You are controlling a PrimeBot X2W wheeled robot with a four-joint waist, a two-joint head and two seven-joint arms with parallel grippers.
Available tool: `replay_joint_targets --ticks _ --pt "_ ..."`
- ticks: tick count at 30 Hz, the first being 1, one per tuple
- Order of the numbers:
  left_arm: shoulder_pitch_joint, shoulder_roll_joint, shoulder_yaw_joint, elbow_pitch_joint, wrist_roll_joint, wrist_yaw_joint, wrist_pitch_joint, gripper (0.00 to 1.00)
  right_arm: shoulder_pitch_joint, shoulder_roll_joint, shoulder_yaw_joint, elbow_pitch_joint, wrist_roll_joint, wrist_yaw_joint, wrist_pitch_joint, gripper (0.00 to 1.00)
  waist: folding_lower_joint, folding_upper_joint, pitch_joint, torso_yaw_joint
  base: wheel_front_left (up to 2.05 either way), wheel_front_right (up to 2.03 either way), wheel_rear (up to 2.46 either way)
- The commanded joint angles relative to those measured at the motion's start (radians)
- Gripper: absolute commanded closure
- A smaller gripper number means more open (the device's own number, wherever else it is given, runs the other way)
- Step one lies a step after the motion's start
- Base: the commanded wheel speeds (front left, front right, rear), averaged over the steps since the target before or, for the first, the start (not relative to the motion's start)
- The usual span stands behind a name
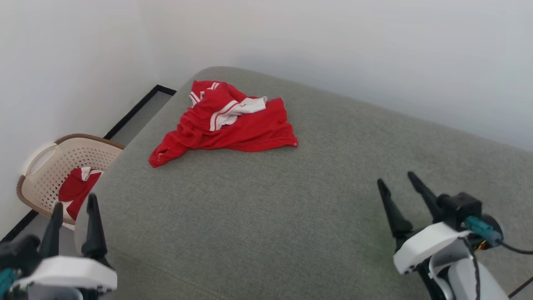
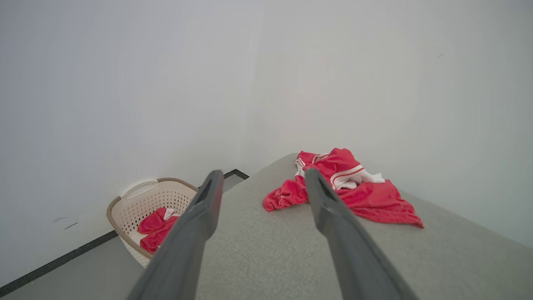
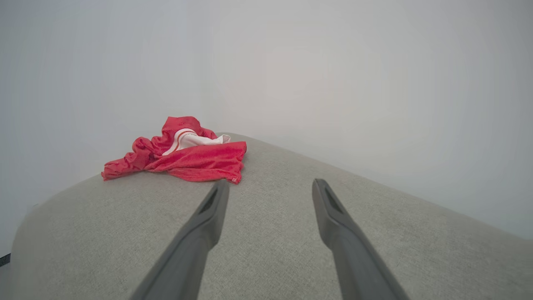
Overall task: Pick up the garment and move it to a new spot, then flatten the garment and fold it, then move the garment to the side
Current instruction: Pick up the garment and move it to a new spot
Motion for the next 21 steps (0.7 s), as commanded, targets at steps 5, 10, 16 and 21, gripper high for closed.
replay_joint_targets --ticks 5,10,16,21 --pt "-0.114 0.024 -0.010 0.067 0.003 -0.028 0.000 0.00 -0.032 -0.014 -0.018 -0.024 -0.014 0.000 0.009 0.00 0.0000 0.0000 0.051 -0.052 0.00 0.00 0.00" --pt "-0.233 0.047 -0.007 0.149 -0.002 -0.055 -0.010 0.00 -0.055 -0.030 -0.032 -0.052 -0.025 0.000 0.026 0.00 0.0000 0.0000 0.112 -0.112 0.00 0.00 0.00" --pt "-0.395 0.078 -0.003 0.256 -0.021 -0.088 0.003 0.00 -0.093 -0.057 -0.053 -0.090 -0.033 0.000 0.040 0.00 0.0000 0.0000 0.206 -0.185 0.00 0.00 0.00" --pt "-0.542 0.115 -0.007 0.356 -0.034 -0.123 0.038 0.00 -0.127 -0.074 -0.064 -0.127 -0.036 0.000 0.052 0.00 0.0000 0.0000 0.297 -0.242 0.00 0.00 0.00"
